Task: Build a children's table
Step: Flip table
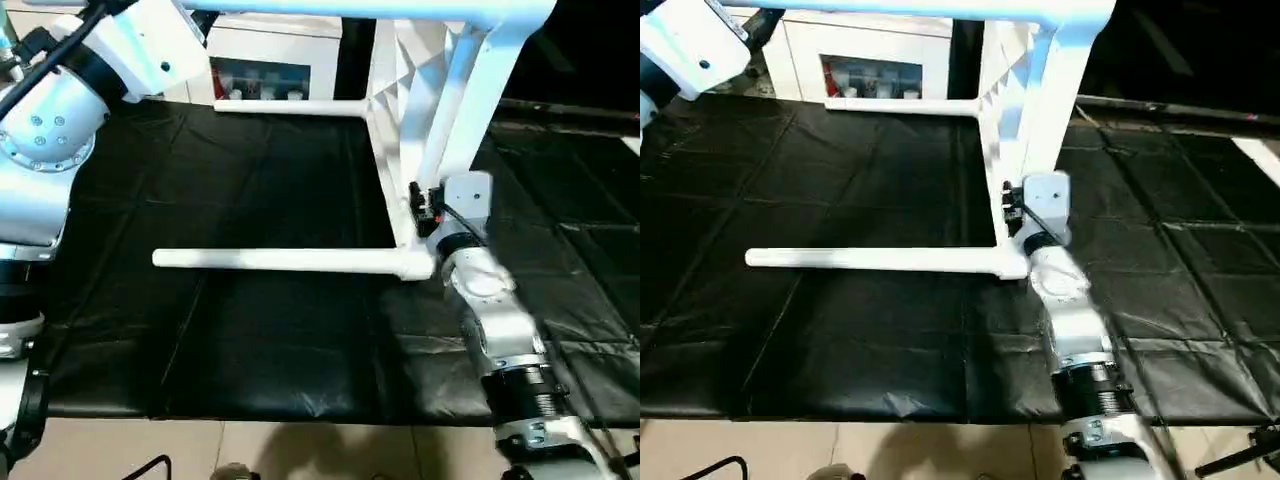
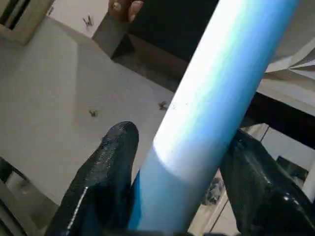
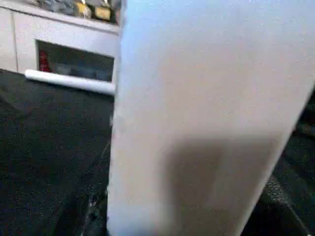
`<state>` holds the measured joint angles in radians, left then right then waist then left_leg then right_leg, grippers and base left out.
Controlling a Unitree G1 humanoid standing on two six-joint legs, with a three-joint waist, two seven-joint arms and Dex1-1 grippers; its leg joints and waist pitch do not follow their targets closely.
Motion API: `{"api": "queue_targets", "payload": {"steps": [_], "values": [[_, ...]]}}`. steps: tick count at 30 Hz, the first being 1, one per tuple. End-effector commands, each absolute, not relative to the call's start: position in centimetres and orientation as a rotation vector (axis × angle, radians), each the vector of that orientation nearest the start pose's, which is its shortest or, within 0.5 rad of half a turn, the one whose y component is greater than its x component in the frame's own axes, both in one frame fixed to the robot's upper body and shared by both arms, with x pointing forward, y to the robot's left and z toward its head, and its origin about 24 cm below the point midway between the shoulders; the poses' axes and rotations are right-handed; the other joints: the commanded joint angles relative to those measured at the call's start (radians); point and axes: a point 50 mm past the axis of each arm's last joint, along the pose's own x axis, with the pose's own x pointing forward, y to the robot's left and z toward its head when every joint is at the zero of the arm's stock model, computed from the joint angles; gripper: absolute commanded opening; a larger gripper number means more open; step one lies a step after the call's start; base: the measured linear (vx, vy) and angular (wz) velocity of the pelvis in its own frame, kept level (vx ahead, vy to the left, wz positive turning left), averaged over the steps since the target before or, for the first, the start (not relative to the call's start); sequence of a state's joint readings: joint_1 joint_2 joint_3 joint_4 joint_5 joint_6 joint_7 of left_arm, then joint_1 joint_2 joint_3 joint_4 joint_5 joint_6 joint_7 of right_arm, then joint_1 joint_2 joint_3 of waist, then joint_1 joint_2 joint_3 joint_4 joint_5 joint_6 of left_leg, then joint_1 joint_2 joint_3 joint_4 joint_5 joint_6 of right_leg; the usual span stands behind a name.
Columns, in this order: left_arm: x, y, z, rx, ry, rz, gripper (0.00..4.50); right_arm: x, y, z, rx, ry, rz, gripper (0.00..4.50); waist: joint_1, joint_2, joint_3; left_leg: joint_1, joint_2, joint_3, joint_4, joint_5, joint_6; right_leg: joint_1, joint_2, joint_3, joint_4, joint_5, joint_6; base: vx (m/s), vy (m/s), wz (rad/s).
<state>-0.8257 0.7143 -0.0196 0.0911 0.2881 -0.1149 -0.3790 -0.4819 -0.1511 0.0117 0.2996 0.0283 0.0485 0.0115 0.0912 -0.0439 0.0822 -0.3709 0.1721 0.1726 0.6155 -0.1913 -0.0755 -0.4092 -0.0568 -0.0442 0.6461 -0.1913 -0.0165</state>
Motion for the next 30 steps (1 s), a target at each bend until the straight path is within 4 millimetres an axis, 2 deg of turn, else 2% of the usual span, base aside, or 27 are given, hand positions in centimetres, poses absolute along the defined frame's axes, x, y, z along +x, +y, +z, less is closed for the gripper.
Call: {"api": "queue_targets", "payload": {"steps": [1, 2, 5, 6, 7, 9, 10, 11, 12, 13, 14, 15, 16, 17, 18, 20, 21, 22, 23, 26, 28, 30], "values": [[32.7, 21.2, 30.5, 0.913, -0.631, -0.146, 2.49, 33.5, -13.6, 15.6, -0.237, -0.379, 0.217, 1.98, 0.005, 0.013, -0.092, 0.007, 0.042, -0.016, -0.068, -0.107, -0.051, 0.06, -0.079, 0.052, -0.054, -0.026, -0.176, 0.0, 0.0, 0.0], [32.7, 21.6, 30.5, 0.883, -0.623, -0.134, 2.46, 33.4, -13.6, 16.0, -0.26, -0.403, 0.238, 1.98, 0.006, 0.013, -0.092, 0.002, 0.039, -0.015, -0.065, -0.066, -0.038, 0.063, -0.075, 0.052, -0.05, 0.024, -0.179, 0.0, 0.0, 0.0], [32.6, 23.5, 30.7, 0.771, -0.6, -0.069, 2.44, 33.3, -14.7, 18.3, -0.272, -0.458, 0.249, 1.9, 0.008, 0.016, -0.094, 0.0, 0.035, -0.012, -0.061, -0.047, -0.008, 0.062, -0.072, 0.051, -0.047, 0.047, -0.185, 0.0, 0.0, 0.0], [32.6, 23.5, 30.7, 0.771, -0.6, -0.069, 2.44, 33.3, -14.7, 18.3, -0.272, -0.458, 0.249, 1.9, 0.008, 0.016, -0.094, 0.0, 0.035, -0.012, -0.061, -0.047, -0.008, 0.062, -0.072, 0.051, -0.047, 0.047, -0.185, 0.0, 0.0, 0.0], [32.4, 24.4, 30.4, 0.715, -0.582, -0.04, 2.44, 33.4, -15.3, 19.8, -0.28, -0.491, 0.246, 1.88, 0.008, 0.019, -0.094, 0.001, 0.037, -0.01, -0.06, -0.05, 0.0, 0.059, -0.072, 0.05, -0.048, 0.027, -0.19, 0.0, 0.0, 0.0], [32.2, 25.0, 30.1, 0.673, -0.567, -0.026, 2.43, 33.5, -15.7, 20.9, -0.286, -0.514, 0.247, 1.85, 0.005, 0.017, -0.09, 0.0, 0.039, -0.01, -0.062, -0.063, 0.003, 0.056, -0.071, 0.049, -0.053, -0.006, -0.187, 0.0, 0.0, 0.0], [32.0, 25.5, 29.5, 0.622, -0.55, -0.013, 2.43, 33.5, -16.2, 22.3, -0.279, -0.542, 0.249, 1.84, 0.005, 0.018, -0.089, 0.002, 0.039, -0.01, -0.062, -0.076, 0.001, 0.055, -0.071, 0.048, -0.055, -0.036, -0.184, 0.0, 0.0, 0.0], [31.9, 25.6, 29.3, 0.608, -0.545, -0.01, 2.4, 33.5, -16.3, 22.7, -0.276, -0.551, 0.249, 1.83, 0.003, 0.014, -0.089, 0.002, 0.04, -0.01, -0.063, -0.082, -0.002, 0.057, -0.072, 0.048, -0.054, -0.048, -0.185, 0.0, 0.0, 0.0], [31.7, 25.9, 29.0, 0.588, -0.534, -0.003, 2.4, 33.5, -16.6, 23.4, -0.274, -0.564, 0.249, 1.83, 0.004, 0.017, -0.087, 0.002, 0.04, -0.01, -0.064, -0.093, 0.0, 0.055, -0.073, 0.047, -0.06, -0.083, -0.18, 0.0, 0.0, 0.0], [31.5, 26.2, 28.5, 0.559, -0.519, 0.006, 2.39, 33.5, -16.9, 24.4, -0.272, -0.58, 0.251, 1.83, 0.0, 0.008, -0.086, 0.004, 0.042, -0.009, -0.064, -0.107, 0.0, 0.053, -0.072, 0.048, -0.061, -0.103, -0.177, 0.0, 0.0, 0.0], [31.3, 26.3, 28.0, 0.536, -0.507, 0.01, 2.38, 33.5, -16.9, 24.7, -0.285, -0.566, 0.279, 1.83, 0.001, 0.01, -0.087, 0.002, 0.042, -0.011, -0.064, -0.105, 0.001, 0.056, -0.073, 0.047, -0.06, -0.108, -0.175, 0.0, 0.0, 0.0], [31.0, 26.5, 27.4, 0.498, -0.489, 0.016, 2.37, 33.5, -16.9, 25.0, -0.312, -0.537, 0.329, 1.83, 0.001, 0.003, -0.086, 0.001, 0.043, -0.01, -0.064, -0.1, 0.006, 0.057, -0.074, 0.047, -0.06, -0.116, -0.168, 0.0, 0.0, 0.0], [30.9, 26.5, 26.9, 0.478, -0.478, 0.016, 2.37, 33.6, -16.8, 25.0, -0.348, -0.506, 0.37, 1.83, 0.003, -0.003, -0.084, 0.002, 0.043, -0.009, -0.063, -0.095, 0.014, 0.055, -0.074, 0.047, -0.061, -0.123, -0.164, 0.0, 0.0, 0.0], [30.8, 26.5, 26.7, 0.469, -0.472, 0.016, 2.36, 33.6, -16.8, 24.8, -0.369, -0.486, 0.395, 1.83, 0.004, 0.001, -0.085, 0.002, 0.044, -0.009, -0.063, -0.094, 0.02, 0.053, -0.075, 0.047, -0.063, -0.13, -0.162, 0.0, 0.0, 0.0], [30.6, 26.4, 26.1, 0.453, -0.456, 0.017, 2.35, 33.6, -16.6, 24.6, -0.399, -0.448, 0.432, 2.38, 0.002, -0.01, -0.084, 0.002, 0.043, -0.007, -0.062, -0.094, 0.026, 0.053, -0.073, 0.047, -0.065, -0.135, -0.159, 0.0, 0.0, 0.0], [30.5, 26.3, 25.8, 0.436, -0.446, 0.023, 2.33, 33.7, -16.5, 24.5, -0.383, -0.436, 0.432, 2.52, 0.005, -0.007, -0.079, 0.003, 0.042, -0.007, -0.063, -0.123, 0.028, 0.047, -0.075, 0.047, -0.075, -0.21, -0.139, 0.0, 0.0, 0.0], [30.5, 26.3, 25.7, 0.43, -0.442, 0.026, 2.33, 33.8, -16.3, 24.5, -0.381, -0.433, 0.441, 2.52, 0.005, -0.007, -0.077, 0.004, 0.042, -0.009, -0.066, -0.138, 0.023, 0.045, -0.075, 0.046, -0.079, -0.241, -0.132, 0.0, 0.0, 0.0], [30.5, 26.3, 25.6, 0.429, -0.441, 0.027, 2.32, 33.8, -16.3, 24.4, -0.381, -0.432, 0.444, 2.7, 0.004, -0.01, -0.076, 0.008, 0.044, -0.009, -0.068, -0.157, 0.017, 0.041, -0.075, 0.046, -0.083, -0.271, -0.126, 0.0, 0.0, 0.0], [30.4, 26.3, 25.6, 0.425, -0.436, 0.028, 2.31, 33.8, -16.1, 24.4, -0.382, -0.425, 0.455, 2.8, 0.001, -0.011, -0.074, 0.013, 0.045, -0.013, -0.073, -0.208, -0.005, 0.038, -0.074, 0.044, -0.087, -0.338, -0.109, 0.0, 0.0, 0.0], [30.2, 26.2, 25.3, 0.408, -0.421, 0.035, 2.31, 33.7, -15.7, 24.2, -0.381, -0.408, 0.483, 2.98, -0.004, -0.015, -0.071, 0.02, 0.043, -0.017, -0.076, -0.275, -0.022, 0.034, -0.077, 0.044, -0.097, -0.433, -0.081, 0.0, 0.0, 0.0], [30.1, 26.2, 25.0, 0.406, -0.406, 0.04, 2.31, 33.6, -15.6, 24.2, -0.385, -0.403, 0.495, 3.22, -0.005, -0.014, -0.077, 0.015, 0.043, -0.02, -0.074, -0.264, -0.017, 0.038, -0.077, 0.045, -0.096, -0.426, -0.065, 0.0, 0.0, 0.0], [30.2, 26.1, 24.9, 0.399, -0.399, 0.043, 2.31, 33.5, -15.6, 24.3, -0.386, -0.408, 0.499, 3.38, -0.006, -0.017, -0.079, 0.013, 0.042, -0.018, -0.073, -0.24, -0.011, 0.038, -0.075, 0.046, -0.095, -0.398, -0.066, 0.0, 0.0, 0.0]]}}
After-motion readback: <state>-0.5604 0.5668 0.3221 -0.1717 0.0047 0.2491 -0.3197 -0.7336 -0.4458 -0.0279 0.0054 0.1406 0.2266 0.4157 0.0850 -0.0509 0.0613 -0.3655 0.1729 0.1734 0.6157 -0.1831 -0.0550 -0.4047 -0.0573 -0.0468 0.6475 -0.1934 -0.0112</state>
